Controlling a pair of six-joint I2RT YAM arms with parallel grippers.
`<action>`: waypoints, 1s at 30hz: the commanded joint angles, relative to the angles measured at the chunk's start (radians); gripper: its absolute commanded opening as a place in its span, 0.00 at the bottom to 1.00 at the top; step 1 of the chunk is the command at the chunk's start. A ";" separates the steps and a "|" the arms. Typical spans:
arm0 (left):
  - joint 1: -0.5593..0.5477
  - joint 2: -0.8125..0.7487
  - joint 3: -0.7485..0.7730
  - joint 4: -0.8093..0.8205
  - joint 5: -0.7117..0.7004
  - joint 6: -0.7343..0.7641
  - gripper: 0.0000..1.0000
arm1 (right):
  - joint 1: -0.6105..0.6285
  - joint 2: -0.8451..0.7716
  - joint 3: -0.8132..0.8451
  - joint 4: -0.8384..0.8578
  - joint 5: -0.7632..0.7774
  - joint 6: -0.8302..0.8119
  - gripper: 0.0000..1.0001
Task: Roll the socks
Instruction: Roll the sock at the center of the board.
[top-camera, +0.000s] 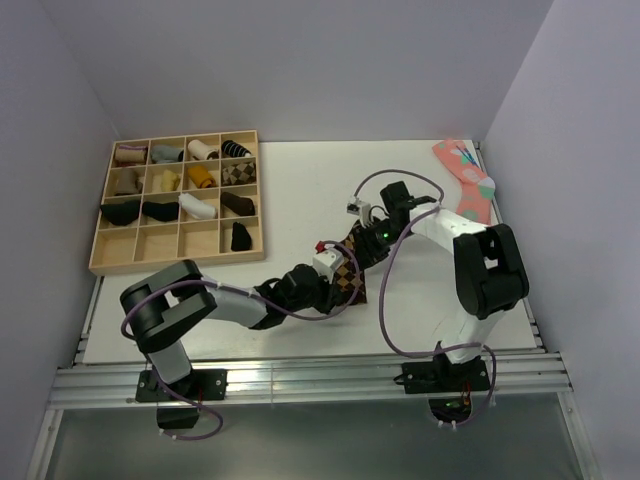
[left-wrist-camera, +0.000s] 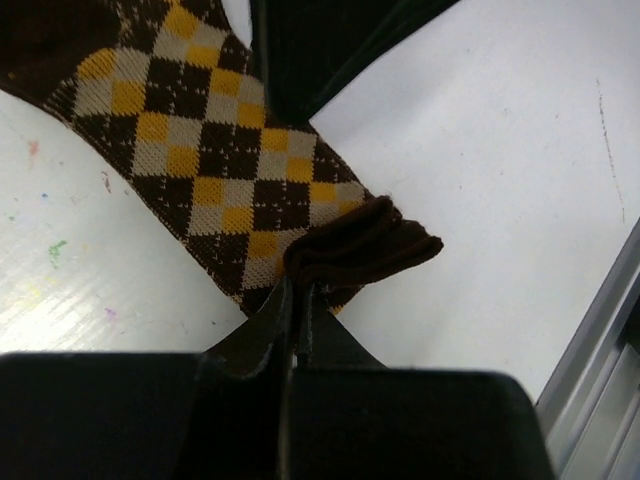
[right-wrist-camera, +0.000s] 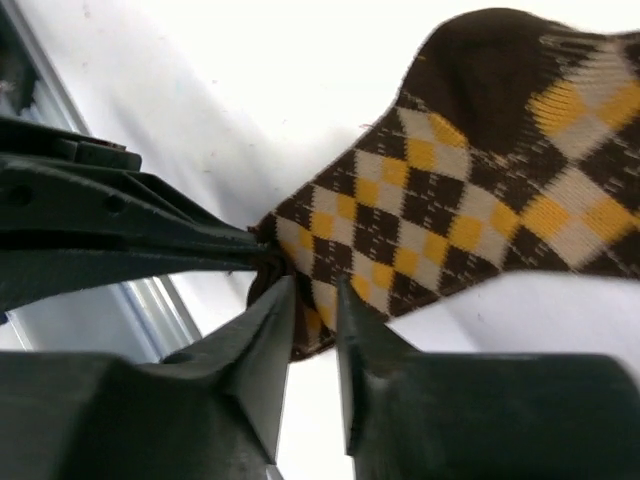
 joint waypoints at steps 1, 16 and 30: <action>0.015 0.026 0.041 -0.093 0.063 -0.061 0.00 | -0.017 -0.083 -0.026 0.068 0.022 -0.012 0.29; 0.069 0.125 0.149 -0.205 0.117 -0.119 0.00 | -0.015 -0.122 -0.100 -0.110 -0.102 -0.225 0.12; 0.092 0.151 0.178 -0.225 0.147 -0.147 0.00 | -0.015 -0.025 -0.094 -0.063 -0.007 -0.143 0.08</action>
